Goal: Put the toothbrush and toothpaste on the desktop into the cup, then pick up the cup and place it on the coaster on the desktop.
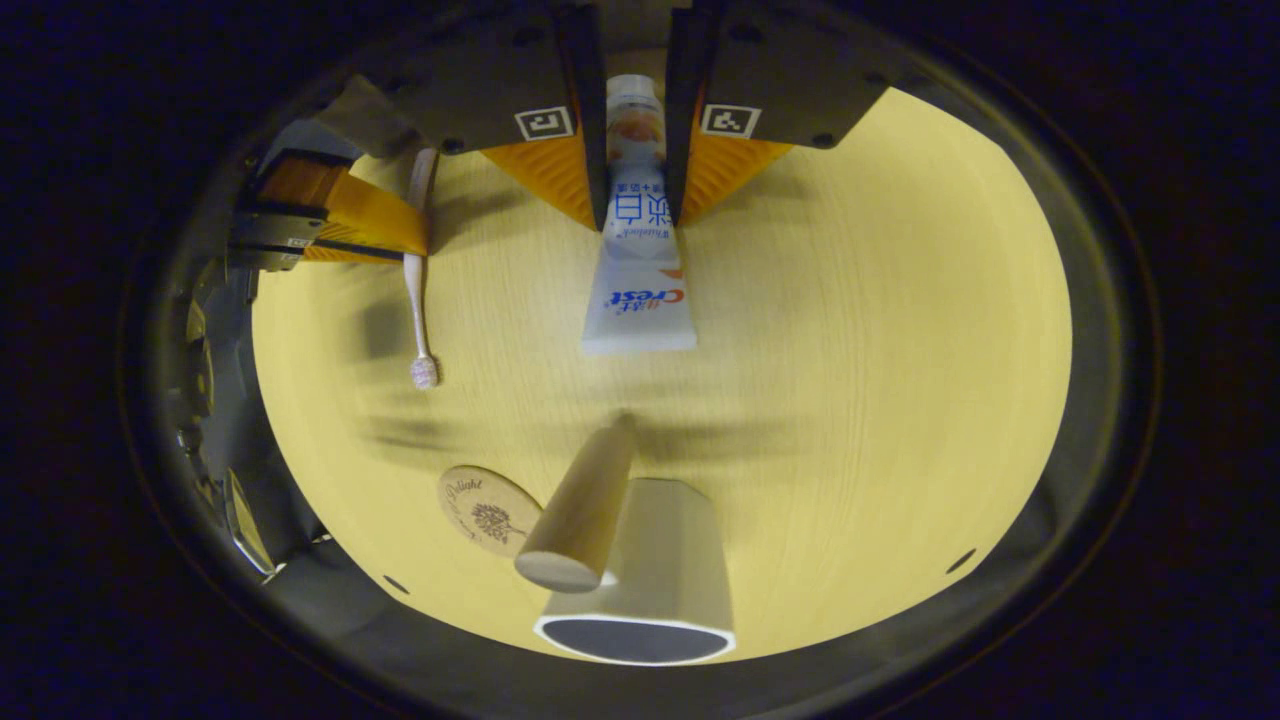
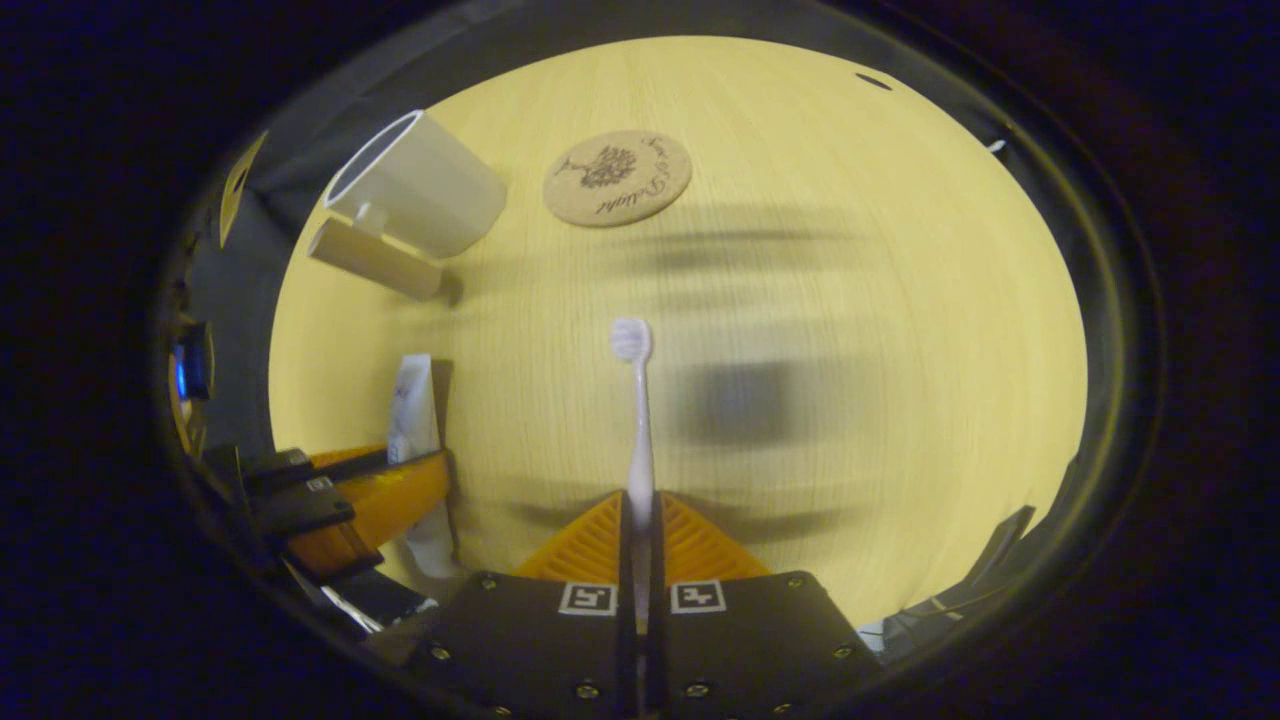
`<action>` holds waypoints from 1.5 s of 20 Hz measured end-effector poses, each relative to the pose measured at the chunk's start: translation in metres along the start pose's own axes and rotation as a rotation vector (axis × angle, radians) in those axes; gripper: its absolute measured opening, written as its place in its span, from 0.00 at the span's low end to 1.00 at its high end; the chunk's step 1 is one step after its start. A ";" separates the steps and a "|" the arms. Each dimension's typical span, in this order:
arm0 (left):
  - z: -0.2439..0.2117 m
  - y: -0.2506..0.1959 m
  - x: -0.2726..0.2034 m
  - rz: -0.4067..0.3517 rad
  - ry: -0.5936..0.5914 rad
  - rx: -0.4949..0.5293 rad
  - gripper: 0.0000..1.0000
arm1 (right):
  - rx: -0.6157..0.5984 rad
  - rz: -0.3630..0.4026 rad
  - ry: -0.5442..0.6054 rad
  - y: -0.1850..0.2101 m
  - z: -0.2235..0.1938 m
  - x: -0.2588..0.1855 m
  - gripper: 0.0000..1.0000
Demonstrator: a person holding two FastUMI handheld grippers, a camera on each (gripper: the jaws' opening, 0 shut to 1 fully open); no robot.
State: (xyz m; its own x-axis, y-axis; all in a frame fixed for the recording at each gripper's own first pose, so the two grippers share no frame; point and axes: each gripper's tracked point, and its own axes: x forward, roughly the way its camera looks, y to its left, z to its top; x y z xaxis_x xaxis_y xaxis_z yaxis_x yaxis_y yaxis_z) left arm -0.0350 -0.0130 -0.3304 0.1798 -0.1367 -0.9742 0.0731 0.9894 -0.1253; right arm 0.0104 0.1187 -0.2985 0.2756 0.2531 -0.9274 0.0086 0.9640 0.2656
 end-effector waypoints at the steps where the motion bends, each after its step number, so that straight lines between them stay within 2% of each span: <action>1: 0.001 -0.001 0.001 -0.004 -0.007 -0.001 0.32 | -0.007 0.007 -0.011 -0.001 0.001 -0.003 0.05; 3: 0.003 -0.001 0.002 -0.013 -0.030 -0.022 0.34 | -0.003 0.015 -0.018 0.000 0.001 -0.006 0.05; 4: 0.004 -0.001 0.000 -0.022 -0.042 -0.028 0.24 | -0.006 0.020 -0.023 0.000 0.001 -0.006 0.05; 7: 0.003 0.000 -0.001 -0.033 -0.063 -0.067 0.23 | -0.014 0.036 -0.041 -0.001 0.001 -0.006 0.05; 12: 0.002 0.011 -0.021 0.001 -0.134 -0.113 0.23 | -0.002 0.083 -0.121 -0.004 0.005 -0.026 0.05; 16: 0.012 0.018 -0.049 0.015 -0.249 -0.143 0.24 | -0.004 0.144 -0.213 -0.003 0.014 -0.049 0.05; 20: 0.032 0.021 -0.079 0.001 -0.388 -0.177 0.24 | -0.037 0.165 -0.319 -0.002 0.024 -0.074 0.05; 28: 0.095 0.041 -0.142 0.035 -0.653 -0.204 0.23 | -0.098 0.200 -0.516 0.004 0.053 -0.119 0.05; 30: 0.111 0.044 -0.156 0.020 -0.709 -0.204 0.23 | -0.102 0.221 -0.565 0.008 0.062 -0.132 0.05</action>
State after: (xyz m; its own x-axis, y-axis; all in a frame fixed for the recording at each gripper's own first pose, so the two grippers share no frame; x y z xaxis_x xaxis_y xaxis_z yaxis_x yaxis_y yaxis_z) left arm 0.0489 0.0468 -0.1635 0.7748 -0.0490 -0.6303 -0.1081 0.9721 -0.2084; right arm 0.0335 0.0883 -0.1579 0.7273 0.3930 -0.5627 -0.1915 0.9035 0.3835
